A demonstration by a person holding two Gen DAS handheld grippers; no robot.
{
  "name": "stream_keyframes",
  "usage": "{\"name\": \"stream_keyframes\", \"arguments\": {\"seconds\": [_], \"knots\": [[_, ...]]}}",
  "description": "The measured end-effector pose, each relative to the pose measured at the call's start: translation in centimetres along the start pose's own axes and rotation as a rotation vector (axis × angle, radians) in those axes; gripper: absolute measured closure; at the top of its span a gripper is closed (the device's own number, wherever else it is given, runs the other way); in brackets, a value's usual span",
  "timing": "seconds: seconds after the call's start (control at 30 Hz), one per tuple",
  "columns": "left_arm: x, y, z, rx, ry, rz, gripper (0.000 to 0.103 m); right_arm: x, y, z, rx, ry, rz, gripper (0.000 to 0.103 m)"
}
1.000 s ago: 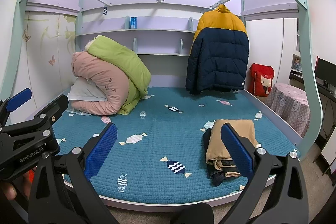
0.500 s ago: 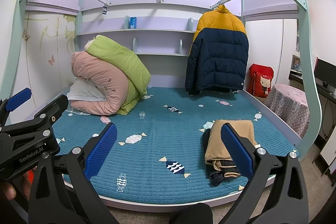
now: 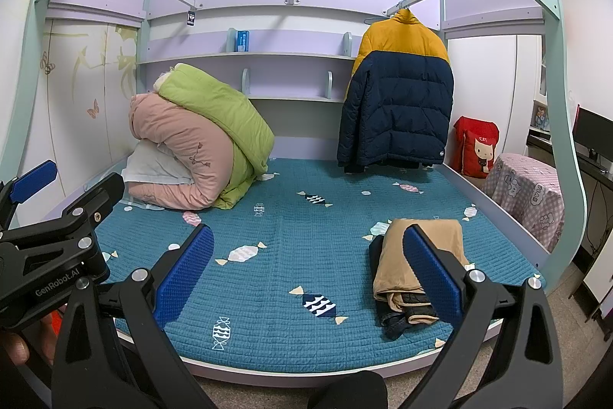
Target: Fold large clothes
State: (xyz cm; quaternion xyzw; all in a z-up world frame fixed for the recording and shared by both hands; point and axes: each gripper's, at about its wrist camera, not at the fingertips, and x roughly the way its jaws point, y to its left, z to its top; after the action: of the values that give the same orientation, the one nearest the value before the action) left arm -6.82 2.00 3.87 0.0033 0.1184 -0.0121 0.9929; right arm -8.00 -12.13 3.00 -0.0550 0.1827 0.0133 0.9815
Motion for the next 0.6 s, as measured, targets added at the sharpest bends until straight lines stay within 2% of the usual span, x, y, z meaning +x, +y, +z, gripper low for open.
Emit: {"name": "stream_keyframes", "arguments": {"seconds": [0.6], "knots": [[0.07,0.14,0.08,0.001,0.0,-0.002,0.005,0.12,-0.21,0.05,-0.002,0.001,0.002,0.007]]}}
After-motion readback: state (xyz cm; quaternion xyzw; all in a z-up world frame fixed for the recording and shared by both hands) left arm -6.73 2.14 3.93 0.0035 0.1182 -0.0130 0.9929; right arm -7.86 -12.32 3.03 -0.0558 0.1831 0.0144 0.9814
